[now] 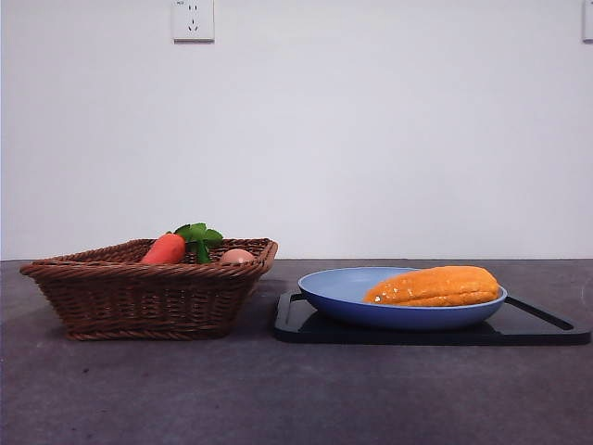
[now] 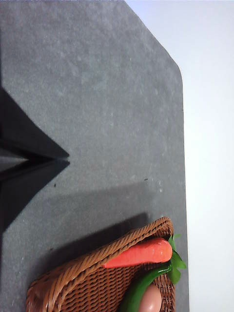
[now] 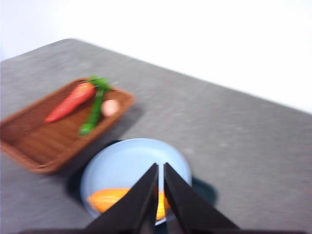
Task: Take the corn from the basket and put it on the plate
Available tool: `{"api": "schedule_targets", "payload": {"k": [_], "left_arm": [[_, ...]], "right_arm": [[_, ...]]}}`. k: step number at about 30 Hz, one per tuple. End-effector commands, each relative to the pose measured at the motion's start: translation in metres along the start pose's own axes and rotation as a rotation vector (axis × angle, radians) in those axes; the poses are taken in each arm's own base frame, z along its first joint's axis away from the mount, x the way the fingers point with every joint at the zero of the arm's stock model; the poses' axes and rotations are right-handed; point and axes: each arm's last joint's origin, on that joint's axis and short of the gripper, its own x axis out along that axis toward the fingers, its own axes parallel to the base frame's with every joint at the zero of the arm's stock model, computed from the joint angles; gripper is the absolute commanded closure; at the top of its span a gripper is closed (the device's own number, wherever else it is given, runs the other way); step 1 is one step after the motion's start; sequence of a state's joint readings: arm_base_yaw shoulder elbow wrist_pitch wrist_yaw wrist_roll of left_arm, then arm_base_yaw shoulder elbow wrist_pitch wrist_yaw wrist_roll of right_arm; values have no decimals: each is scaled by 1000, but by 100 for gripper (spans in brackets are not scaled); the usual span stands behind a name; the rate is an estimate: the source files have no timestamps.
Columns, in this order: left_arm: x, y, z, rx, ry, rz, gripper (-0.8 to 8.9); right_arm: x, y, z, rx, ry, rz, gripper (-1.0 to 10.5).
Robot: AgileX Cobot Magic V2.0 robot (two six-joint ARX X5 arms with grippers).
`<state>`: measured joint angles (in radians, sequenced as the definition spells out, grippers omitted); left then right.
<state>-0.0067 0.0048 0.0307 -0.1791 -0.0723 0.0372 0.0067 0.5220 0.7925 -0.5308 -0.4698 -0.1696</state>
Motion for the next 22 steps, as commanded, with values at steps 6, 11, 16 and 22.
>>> {"api": "schedule_targets", "payload": {"k": [6,11,16,22], "left_arm": [[3,0,-9,-2,30,-1,810],[3,0,-9,-2,30,-1,810],[3,0,-9,-3,30,-2,810],[3,0,-9,-3,30,-2,810]], "right_arm": [[13,-2,-74,-102,-191,-201,945],[20,-1,-114,-67,-275,-271,945],[26,-2,-142,7,-269,-352,945],[30,-2,-162,32,-245,-384,945]]}}
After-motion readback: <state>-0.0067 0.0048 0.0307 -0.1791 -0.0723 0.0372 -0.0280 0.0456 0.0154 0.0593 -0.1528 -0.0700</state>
